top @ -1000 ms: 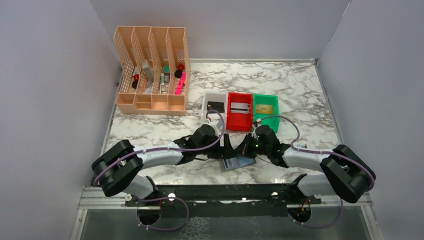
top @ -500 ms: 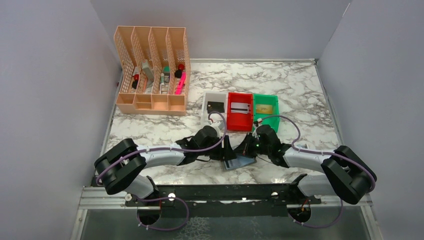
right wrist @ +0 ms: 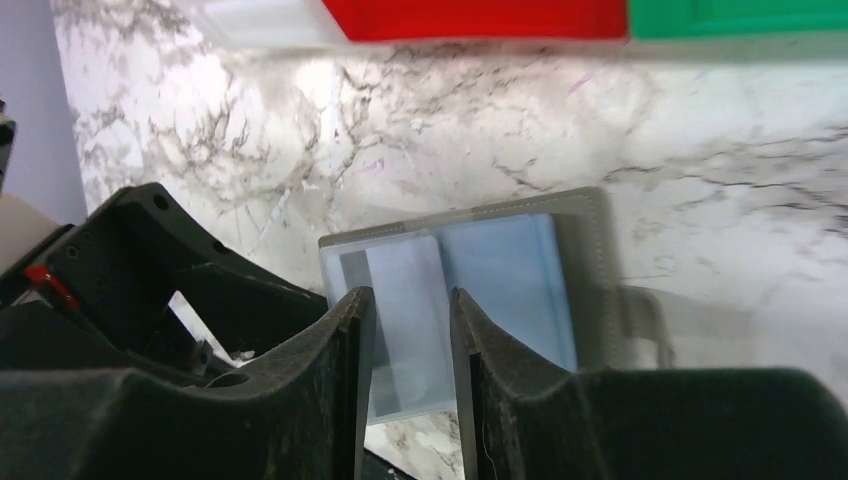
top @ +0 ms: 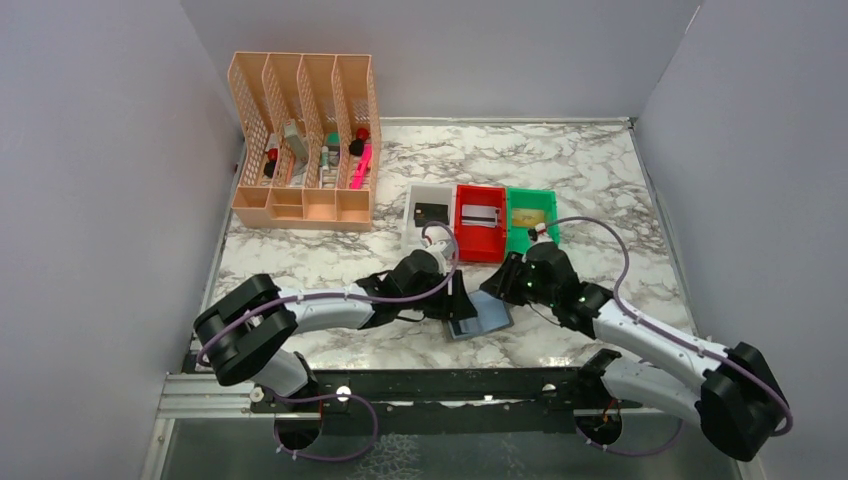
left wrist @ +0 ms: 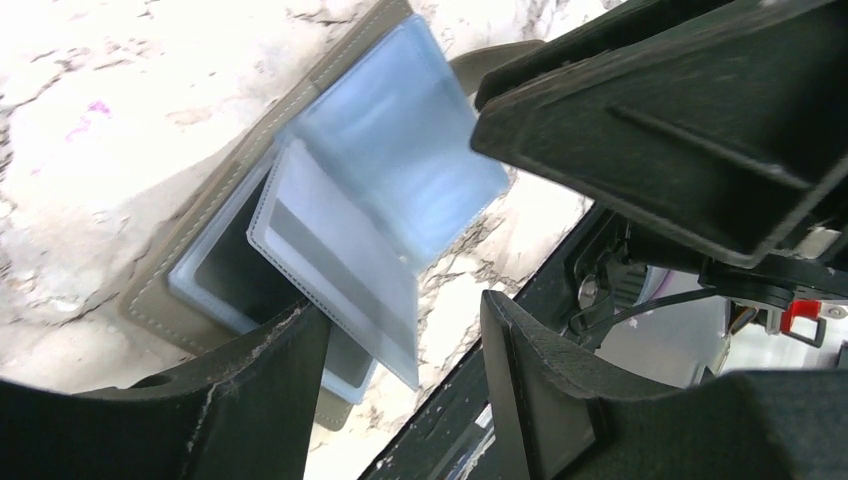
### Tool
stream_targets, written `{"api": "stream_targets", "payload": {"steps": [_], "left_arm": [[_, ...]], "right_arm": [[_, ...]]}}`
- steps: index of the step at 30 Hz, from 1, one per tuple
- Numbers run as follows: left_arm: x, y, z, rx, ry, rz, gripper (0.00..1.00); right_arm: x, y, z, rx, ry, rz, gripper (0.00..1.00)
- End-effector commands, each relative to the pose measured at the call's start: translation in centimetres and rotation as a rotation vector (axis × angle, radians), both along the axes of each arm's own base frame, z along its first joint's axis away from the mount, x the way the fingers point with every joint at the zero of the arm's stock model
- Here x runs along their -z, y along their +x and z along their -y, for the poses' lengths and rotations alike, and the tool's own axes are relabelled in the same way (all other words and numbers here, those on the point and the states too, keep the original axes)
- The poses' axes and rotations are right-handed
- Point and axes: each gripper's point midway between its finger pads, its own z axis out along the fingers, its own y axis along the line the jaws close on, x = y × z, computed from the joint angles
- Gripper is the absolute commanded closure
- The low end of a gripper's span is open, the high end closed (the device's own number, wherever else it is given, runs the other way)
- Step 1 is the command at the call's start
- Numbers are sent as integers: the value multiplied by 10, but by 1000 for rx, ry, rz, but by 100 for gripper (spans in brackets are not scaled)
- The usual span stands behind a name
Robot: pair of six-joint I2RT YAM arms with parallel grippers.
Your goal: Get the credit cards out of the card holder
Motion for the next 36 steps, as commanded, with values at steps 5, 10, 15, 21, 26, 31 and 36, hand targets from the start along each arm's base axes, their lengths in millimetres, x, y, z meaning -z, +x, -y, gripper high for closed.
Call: {"api": "stream_targets", "payload": {"steps": [5,10,15,21,26,31,36], "left_arm": [[-23,-1,34,94,-64,46,42],[-23,0,50,123,-64,49,43],[-15,-3,64,169,-46,35,42],[-4,-2,52,139,21,45,39],[-8,7,27,59,101,95,36],[-10,12,6,-16,145,119,34],[-12,10,-5,-34,157,127,30]], "right_arm": [[-23,8,69,221,-217,114,62],[-28,5,93,319,-250,143,62],[-26,2,100,345,-243,150,58],[-21,-1,88,291,-216,135,58],[-23,-2,56,135,-149,138,59],[-16,-3,31,6,-126,102,59],[5,-4,25,-69,-189,36,60]]}}
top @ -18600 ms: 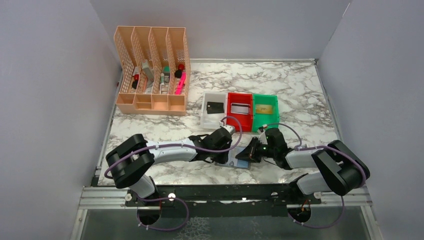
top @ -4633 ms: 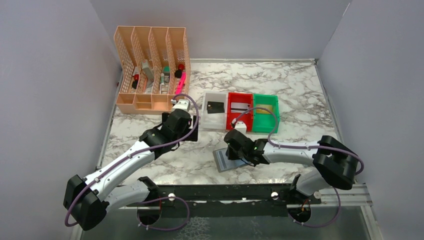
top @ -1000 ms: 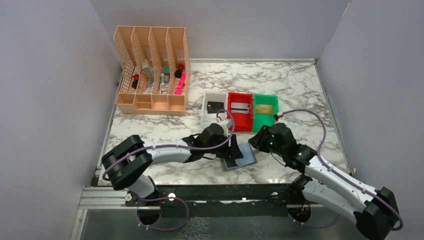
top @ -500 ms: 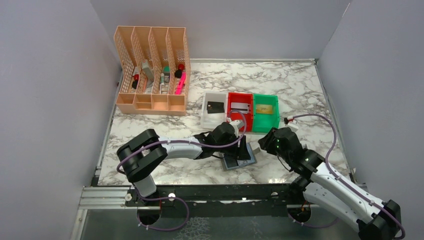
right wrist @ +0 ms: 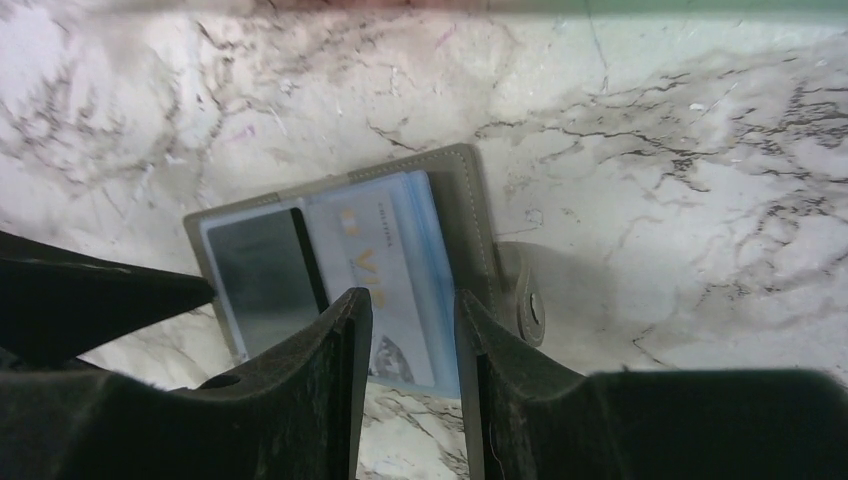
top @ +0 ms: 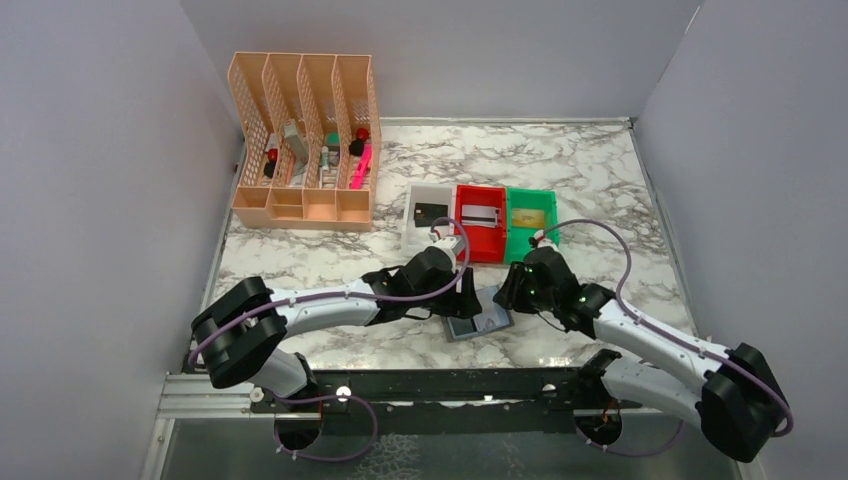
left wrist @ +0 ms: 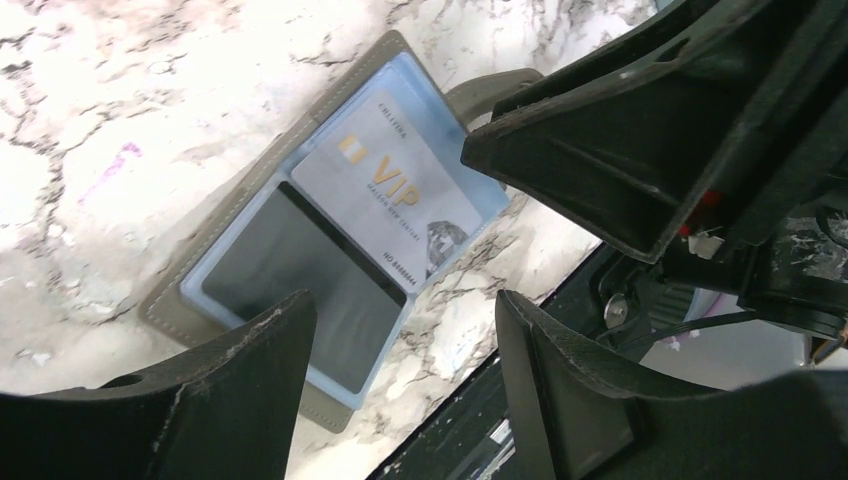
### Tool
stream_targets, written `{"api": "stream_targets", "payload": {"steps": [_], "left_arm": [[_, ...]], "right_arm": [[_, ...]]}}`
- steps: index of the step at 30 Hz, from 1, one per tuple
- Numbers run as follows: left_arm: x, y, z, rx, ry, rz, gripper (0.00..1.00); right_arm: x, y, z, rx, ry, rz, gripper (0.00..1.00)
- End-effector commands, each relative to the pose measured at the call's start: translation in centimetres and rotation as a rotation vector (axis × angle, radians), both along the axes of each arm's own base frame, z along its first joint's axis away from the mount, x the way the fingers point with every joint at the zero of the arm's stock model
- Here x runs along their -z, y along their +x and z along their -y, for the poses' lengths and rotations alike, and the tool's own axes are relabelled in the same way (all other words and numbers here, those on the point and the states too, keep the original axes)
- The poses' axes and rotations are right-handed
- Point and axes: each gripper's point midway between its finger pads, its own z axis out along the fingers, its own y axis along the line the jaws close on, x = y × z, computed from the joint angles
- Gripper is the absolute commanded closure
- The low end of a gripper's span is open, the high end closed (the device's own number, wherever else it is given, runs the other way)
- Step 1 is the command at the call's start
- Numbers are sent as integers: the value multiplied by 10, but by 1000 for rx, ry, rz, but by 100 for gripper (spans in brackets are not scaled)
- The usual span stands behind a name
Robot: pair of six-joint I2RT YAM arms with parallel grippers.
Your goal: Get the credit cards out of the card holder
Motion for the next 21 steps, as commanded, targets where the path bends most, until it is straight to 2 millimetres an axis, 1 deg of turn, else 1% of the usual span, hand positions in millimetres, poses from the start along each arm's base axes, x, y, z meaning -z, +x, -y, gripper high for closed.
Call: {"api": "stream_targets", "payload": {"steps": [1,4,6,9,10,13,19,21], "left_arm": [[4,2,-16,-37,51,28,30],[1,1,-16,-32,43,31,29],[-1,1,-14,-23,36,34,29],[-4,2,-12,-15,30,39,29],[-4,2,-11,-12,30,39,29],[-4,2,-10,-8,31,40,29],[2,4,-11,-21,53,30,29],[6,5,-14,-38,74,25,29]], "right_arm": [[-3,4,-20,-117,15,-6,60],[7,0,-23,-153,-2,-48,62],[13,-1,-22,-154,-20,-72,64],[17,-5,-19,-152,-30,-89,69],[18,-6,-19,-150,-24,-93,73],[22,-15,-22,-156,19,-111,77],[34,-37,-33,-172,143,-178,80],[38,-40,-31,-154,150,-194,80]]}}
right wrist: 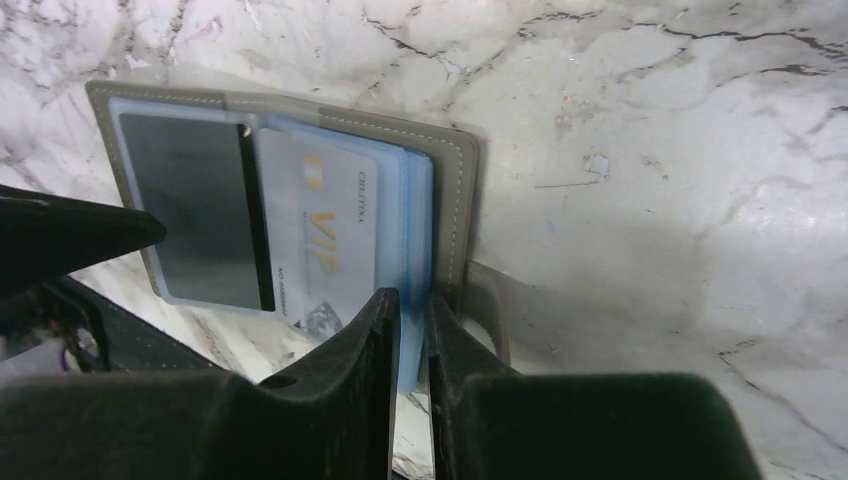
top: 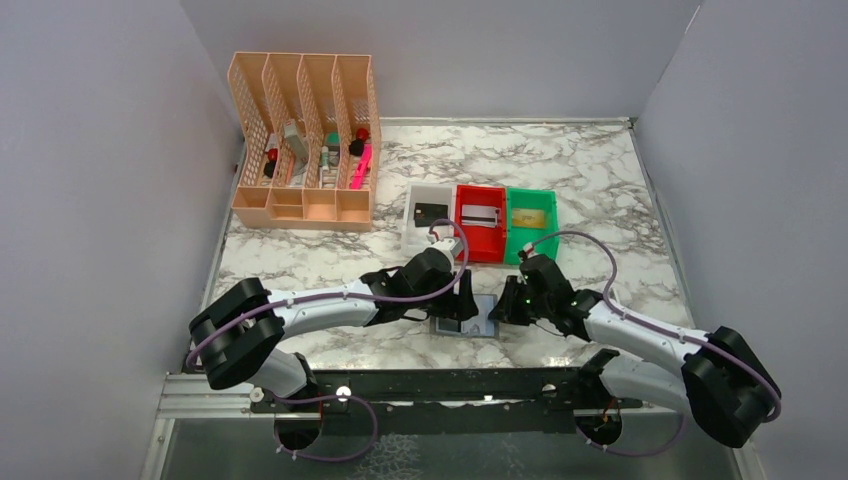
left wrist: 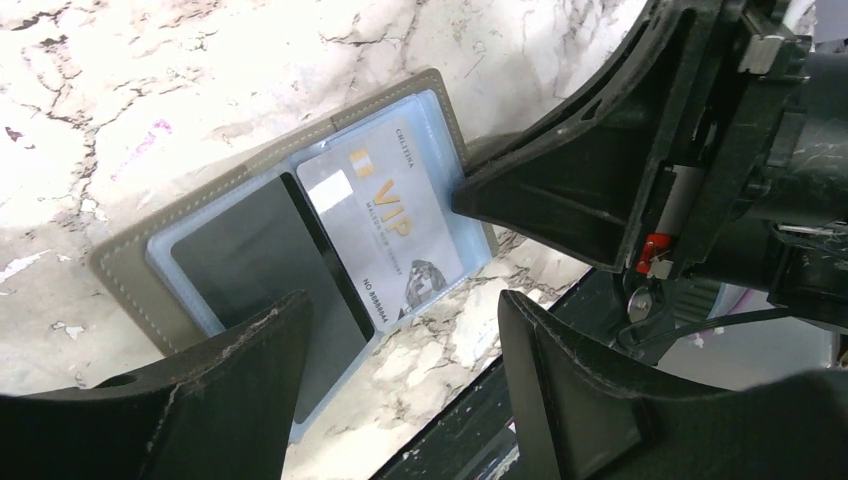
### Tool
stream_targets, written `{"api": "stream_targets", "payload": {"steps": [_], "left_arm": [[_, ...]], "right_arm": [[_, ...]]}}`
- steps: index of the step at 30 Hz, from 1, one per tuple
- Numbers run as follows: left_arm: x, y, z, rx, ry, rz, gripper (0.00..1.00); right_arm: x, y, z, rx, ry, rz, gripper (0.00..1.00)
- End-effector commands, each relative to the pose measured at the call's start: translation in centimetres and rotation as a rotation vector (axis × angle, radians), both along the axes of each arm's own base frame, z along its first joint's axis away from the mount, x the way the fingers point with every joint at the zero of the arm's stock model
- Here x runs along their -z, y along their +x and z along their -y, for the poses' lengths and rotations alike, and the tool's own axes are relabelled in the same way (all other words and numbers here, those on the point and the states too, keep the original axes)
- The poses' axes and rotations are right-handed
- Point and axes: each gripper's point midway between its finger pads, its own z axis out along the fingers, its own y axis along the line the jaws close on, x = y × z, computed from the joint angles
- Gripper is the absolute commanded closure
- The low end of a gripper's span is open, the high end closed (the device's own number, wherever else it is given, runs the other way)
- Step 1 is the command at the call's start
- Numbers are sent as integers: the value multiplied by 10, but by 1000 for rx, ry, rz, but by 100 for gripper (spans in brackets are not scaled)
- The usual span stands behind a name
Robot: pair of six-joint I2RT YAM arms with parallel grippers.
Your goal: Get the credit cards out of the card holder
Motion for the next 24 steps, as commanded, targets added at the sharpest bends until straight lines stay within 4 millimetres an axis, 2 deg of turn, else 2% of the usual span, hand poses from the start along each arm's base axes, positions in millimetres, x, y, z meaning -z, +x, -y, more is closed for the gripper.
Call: {"api": "stream_targets", "payload": {"steps": [1,4,8,11,15,17,18,19,24], "left_arm": [[1,7,-4,-33,36,16,29],[1,7,-7,-47,43,21,28],[-2,12,-14,-79,54,44,27],[-8,18,-19,-112,53,70,24],[-18,27,-26,-155,44,103,16],[-24,30,-31,-183,41,115,6],[-27,31,-34,-198,38,122,2],[-29,33,-37,-211,37,131,1],[-41,40,-55,-302,25,163,1]], "right_arm": [[-1,-8,-7,22,83,-35,80],[-7,0,3,70,39,5,76],[-33,13,9,100,37,107,67],[-50,19,11,107,41,162,52],[-73,24,3,91,111,228,31],[-86,31,1,129,158,267,15],[-89,31,2,164,176,251,3],[-91,30,2,177,195,249,0],[-101,25,-14,119,334,297,0]]}}
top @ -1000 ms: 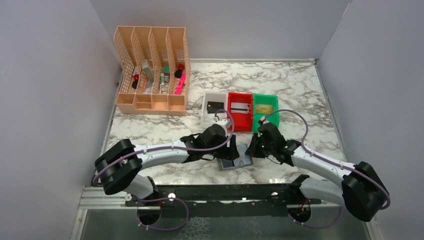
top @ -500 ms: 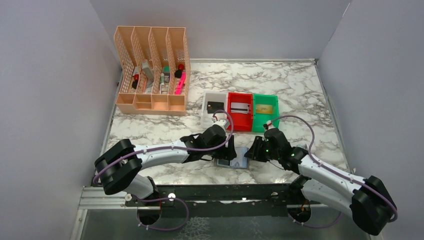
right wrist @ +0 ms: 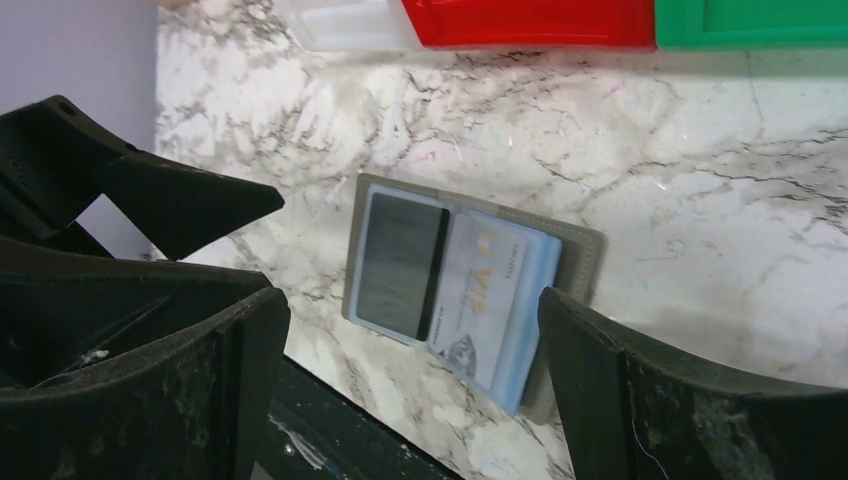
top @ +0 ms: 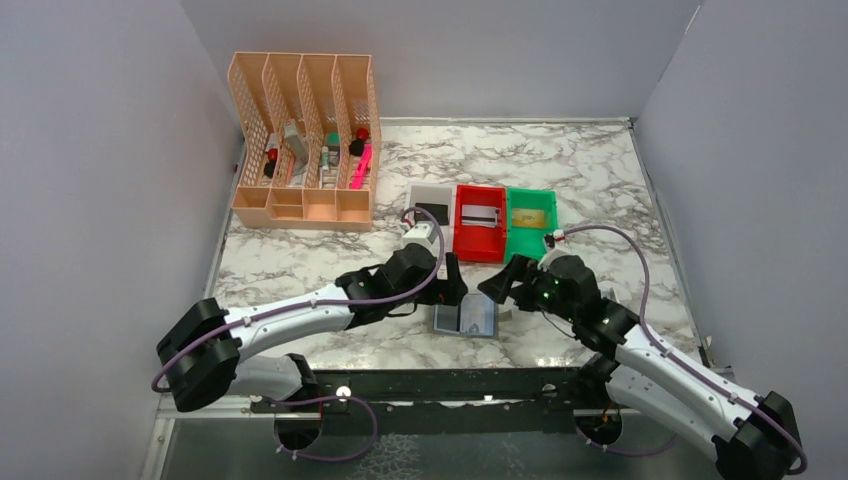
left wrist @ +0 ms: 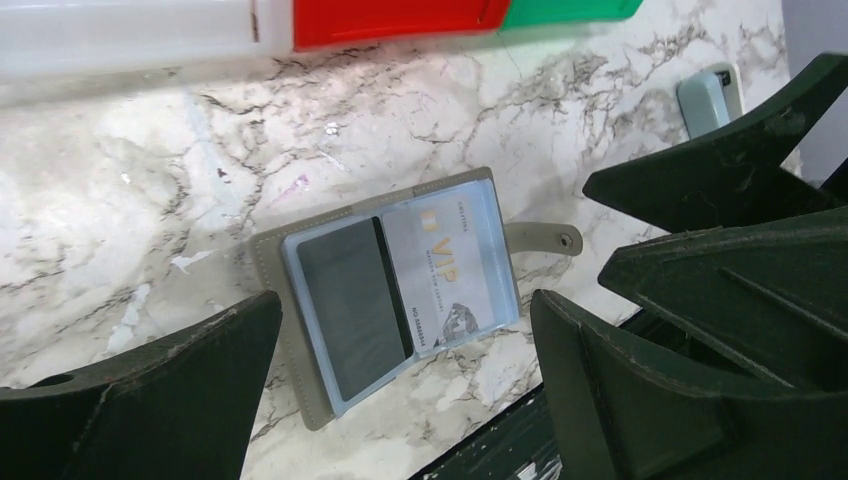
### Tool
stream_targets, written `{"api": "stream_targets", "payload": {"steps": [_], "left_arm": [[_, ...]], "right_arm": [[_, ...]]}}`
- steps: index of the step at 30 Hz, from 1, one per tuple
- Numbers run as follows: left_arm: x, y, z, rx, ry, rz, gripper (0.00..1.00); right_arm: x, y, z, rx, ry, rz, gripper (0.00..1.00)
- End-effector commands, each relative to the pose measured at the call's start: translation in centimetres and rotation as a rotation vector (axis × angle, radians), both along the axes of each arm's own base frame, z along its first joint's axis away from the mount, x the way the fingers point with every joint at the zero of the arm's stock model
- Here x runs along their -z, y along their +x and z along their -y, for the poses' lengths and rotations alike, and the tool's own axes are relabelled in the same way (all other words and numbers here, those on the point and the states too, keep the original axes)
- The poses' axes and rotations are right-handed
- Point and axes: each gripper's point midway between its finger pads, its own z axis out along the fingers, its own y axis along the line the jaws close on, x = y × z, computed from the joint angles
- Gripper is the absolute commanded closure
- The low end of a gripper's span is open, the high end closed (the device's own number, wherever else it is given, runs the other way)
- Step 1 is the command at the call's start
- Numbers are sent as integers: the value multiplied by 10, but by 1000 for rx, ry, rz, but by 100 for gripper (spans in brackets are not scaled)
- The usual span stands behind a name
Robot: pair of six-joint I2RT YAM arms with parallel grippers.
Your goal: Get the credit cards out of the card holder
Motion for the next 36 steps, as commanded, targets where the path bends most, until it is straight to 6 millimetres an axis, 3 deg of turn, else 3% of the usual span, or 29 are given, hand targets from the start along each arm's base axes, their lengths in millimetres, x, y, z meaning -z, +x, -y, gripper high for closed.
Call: {"api": "stream_targets", "payload": {"steps": [1,4,6,11,14,19,26,31,36], "left_arm": [[-5,11,-24,-117,5,41,1],[-11,9,-23,-84,-15,65,1],[-15,8,-20,-63,-36,75,3],[-21,5,-9,-17,-71,76,8],[-18,3,0,20,-67,60,13],[-12,-3,19,102,-72,21,18],[7,-12,45,223,-65,-54,27],[42,-12,40,210,20,-107,33],[72,-17,29,186,75,-156,39]], "right_arm": [[-13,-3,-18,-54,138,40,0],[-12,-13,-34,-150,203,30,8],[-2,-17,-39,-178,210,-13,20],[27,-16,-41,-190,99,-135,41],[39,-14,-38,-181,36,-168,48],[56,-14,-27,-158,-59,-206,54],[95,-19,-7,-91,-165,-290,60],[118,-23,13,-21,-257,-343,65],[124,-27,19,-14,-278,-351,66]]}}
